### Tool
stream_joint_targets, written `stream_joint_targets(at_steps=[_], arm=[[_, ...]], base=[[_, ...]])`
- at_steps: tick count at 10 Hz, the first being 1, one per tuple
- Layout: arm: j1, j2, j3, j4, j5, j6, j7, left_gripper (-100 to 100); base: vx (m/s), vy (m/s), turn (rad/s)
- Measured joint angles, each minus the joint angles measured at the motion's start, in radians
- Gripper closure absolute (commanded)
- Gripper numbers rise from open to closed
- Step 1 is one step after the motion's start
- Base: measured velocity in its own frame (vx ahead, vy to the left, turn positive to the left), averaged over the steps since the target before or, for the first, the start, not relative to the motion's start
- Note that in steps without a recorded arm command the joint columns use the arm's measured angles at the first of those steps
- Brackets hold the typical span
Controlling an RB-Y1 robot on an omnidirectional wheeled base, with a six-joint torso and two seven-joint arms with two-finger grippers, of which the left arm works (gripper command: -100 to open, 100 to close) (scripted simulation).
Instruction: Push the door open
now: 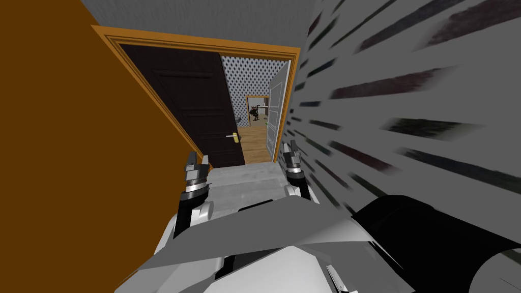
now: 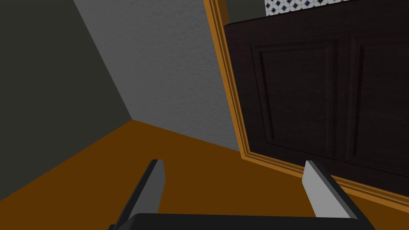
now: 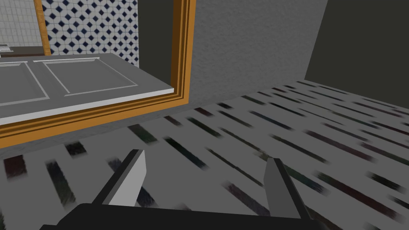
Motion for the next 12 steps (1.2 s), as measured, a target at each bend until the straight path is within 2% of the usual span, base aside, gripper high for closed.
stream_joint_targets(at_steps=[3,6,12], arm=[[-0.041,0.021,0.01,0.077,0.006,0.001,0.017,-100],[-0.068,0.033,0.015,0.146,0.008,-0.012,0.028,-100],[-0.155,0.061,0.027,0.3,0.013,-0.008,0.052,-100]], base=[[0.096,0.015,-0.04],[0.058,0.004,-0.029],[0.074,0.012,-0.032]])
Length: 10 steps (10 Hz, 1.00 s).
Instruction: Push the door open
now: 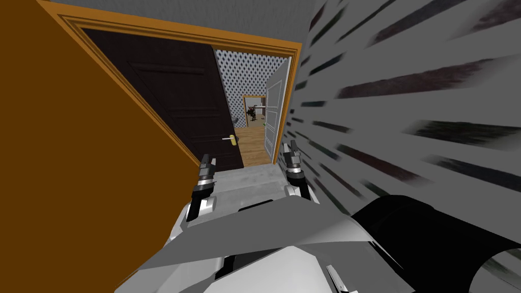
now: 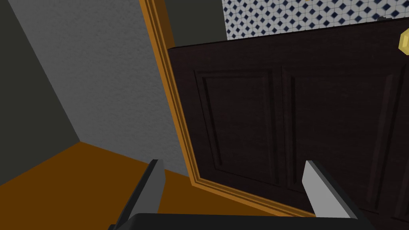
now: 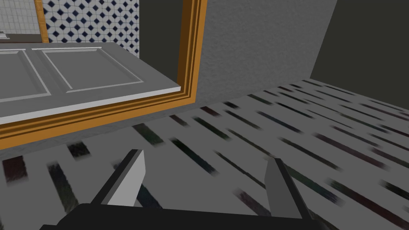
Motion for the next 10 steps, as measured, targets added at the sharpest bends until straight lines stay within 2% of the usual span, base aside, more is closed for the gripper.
stream_joint_targets(at_steps=[2,3,6,8,10], arm=[[-0.025,0.009,0.006,0.047,0.003,-0.004,0.008,-100],[-0.052,0.017,0.012,0.087,0.005,-0.005,0.014,-100],[-0.106,0.035,0.02,0.189,0.009,-0.008,0.031,-100],[-0.124,0.044,0.023,0.23,0.011,-0.007,0.041,-100],[-0.155,0.055,0.029,0.282,0.013,-0.006,0.05,-100]], base=[[0.061,0.007,-0.044],[0.085,0.019,-0.043],[0.106,0.022,-0.052],[0.06,0.015,-0.017],[0.063,0.017,-0.036]])
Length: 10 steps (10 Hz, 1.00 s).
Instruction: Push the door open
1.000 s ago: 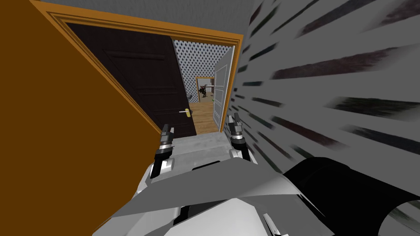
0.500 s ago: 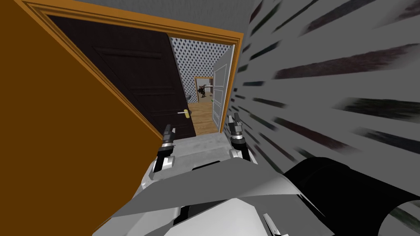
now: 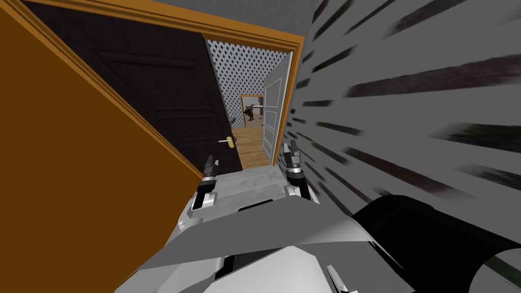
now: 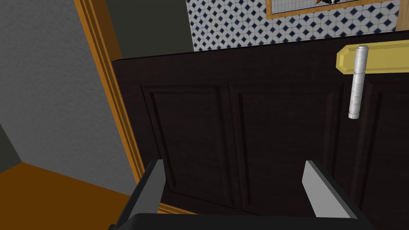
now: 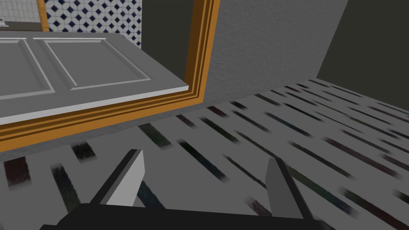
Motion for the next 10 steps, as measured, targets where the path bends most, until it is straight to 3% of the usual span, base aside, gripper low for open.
stream_joint_targets(at_steps=[6,10], arm=[[-0.084,0.028,0.015,0.152,0.007,-0.002,0.026,-100],[-0.123,0.044,0.022,0.237,0.011,-0.008,0.041,-100]], base=[[0.066,0.015,-0.034],[0.056,0.013,-0.032]])
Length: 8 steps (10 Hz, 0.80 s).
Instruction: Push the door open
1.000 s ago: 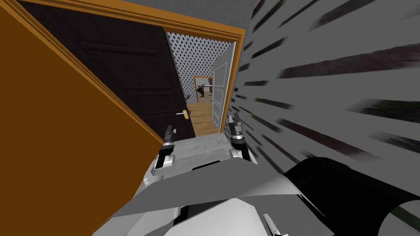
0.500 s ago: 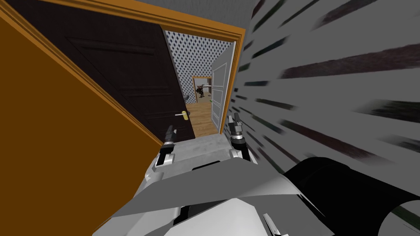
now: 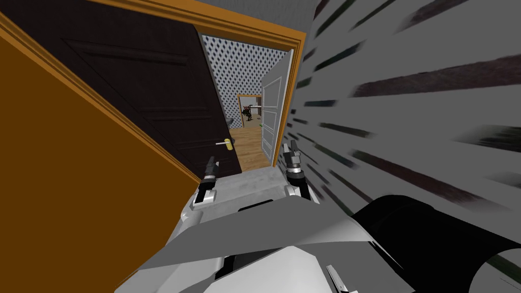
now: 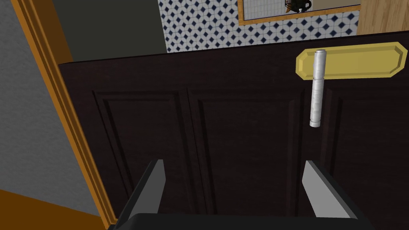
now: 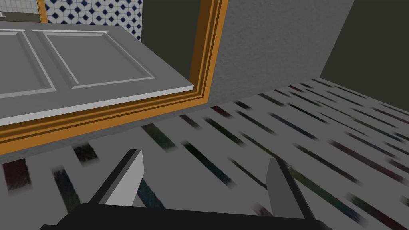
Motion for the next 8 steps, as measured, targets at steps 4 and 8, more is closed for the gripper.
stream_joint_targets(at_steps=[4,8], arm=[[-0.061,0.018,0.01,0.108,0.004,-0.004,0.017,-100],[-0.123,0.039,0.022,0.226,0.01,-0.001,0.039,-100]], base=[[0.069,0.022,-0.036],[0.094,0.022,-0.039]])
